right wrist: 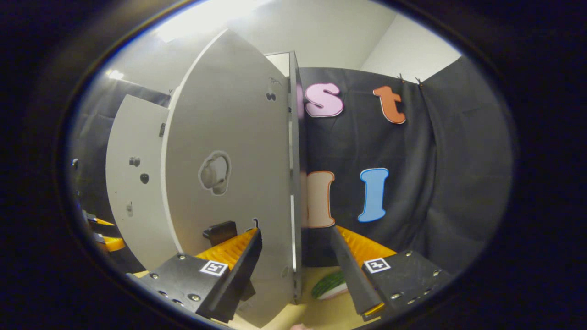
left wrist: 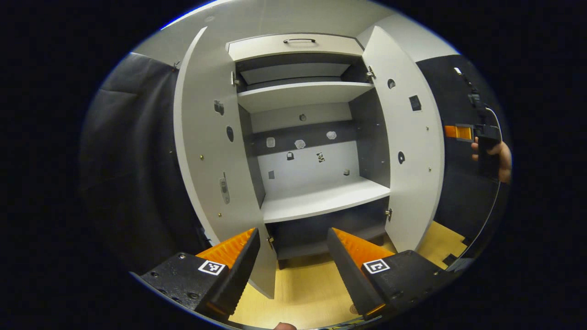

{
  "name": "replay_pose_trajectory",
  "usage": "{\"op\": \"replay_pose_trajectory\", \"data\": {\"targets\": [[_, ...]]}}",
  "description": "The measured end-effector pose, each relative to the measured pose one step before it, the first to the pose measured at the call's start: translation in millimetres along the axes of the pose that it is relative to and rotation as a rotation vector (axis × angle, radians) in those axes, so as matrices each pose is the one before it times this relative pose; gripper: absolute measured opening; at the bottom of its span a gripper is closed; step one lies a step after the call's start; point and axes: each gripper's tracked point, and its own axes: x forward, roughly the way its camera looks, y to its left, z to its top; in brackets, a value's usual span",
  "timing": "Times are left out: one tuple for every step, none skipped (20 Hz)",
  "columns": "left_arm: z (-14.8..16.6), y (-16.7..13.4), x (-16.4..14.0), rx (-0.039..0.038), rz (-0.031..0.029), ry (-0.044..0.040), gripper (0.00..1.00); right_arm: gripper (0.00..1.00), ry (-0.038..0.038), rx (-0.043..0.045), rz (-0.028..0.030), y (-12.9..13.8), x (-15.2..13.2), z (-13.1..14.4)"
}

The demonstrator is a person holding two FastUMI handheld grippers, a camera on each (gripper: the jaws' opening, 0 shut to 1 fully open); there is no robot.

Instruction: Grasp the bottle in the cabinet with the left hand and place it on the coaster, then close the right door with the right hand and the left door with the left hand.

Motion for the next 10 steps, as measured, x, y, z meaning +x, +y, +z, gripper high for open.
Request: {"op": "replay_pose_trajectory", "data": {"targets": [[1.96, 0.52, -0.78, 0.00339, -0.00748, -0.01064, 0.94, 0.93, -0.00278, 0.00026, 0.00016, 6.46, 0.97, -0.87], [2.65, 1.33, 0.70, -0.00546, 0.00191, -0.01334, 0.94, 0.93, -0.00334, -0.00022, -0.00066, 7.38, 1.05, -0.11], [1.13, -0.87, 1.01, -0.00967, -0.00491, -0.00442, 0.94, 0.93, -0.00271, -0.00045, -0.00018, 5.38, 1.20, -0.45], [0.43, -1.20, -2.45, -0.01606, -0.00061, -0.00975, 0.94, 0.92, -0.00278, -0.00103, 0.00128, 6.61, 1.56, 0.13], [2.62, -0.47, -1.31, -0.01159, -0.00809, -0.00843, 0.94, 0.93, -0.00010, -0.00070, 0.00337, 7.20, 2.23, -0.54], [2.85, 2.46, -2.32, -0.01043, 0.00472, -0.01753, 0.94, 0.93, 0.00015, 0.00155, 0.00324, 6.57, 2.11, -1.24], [3.88, 3.67, -1.94, -0.01071, 0.00202, -0.01852, 0.94, 0.89, 0.00207, 0.00387, 0.00383, 7.24, 3.34, -0.96], [2.72, 3.81, -1.59, -0.00882, 0.01122, -0.01439, 0.93, 0.93, -0.00364, 0.00579, 0.00933, 8.34, 3.14, 0.33], [0.86, 5.61, -2.56, -0.00353, 0.01466, -0.01094, 0.93, 0.93, -0.00350, 0.01749, 0.01197, 8.65, 3.78, 0.44], [1.39, 4.05, -1.34, 0.00013, 0.00991, -0.01063, 0.93, 0.92, -0.00127, 0.02154, 0.01749, 9.36, 4.83, 0.08]]}}
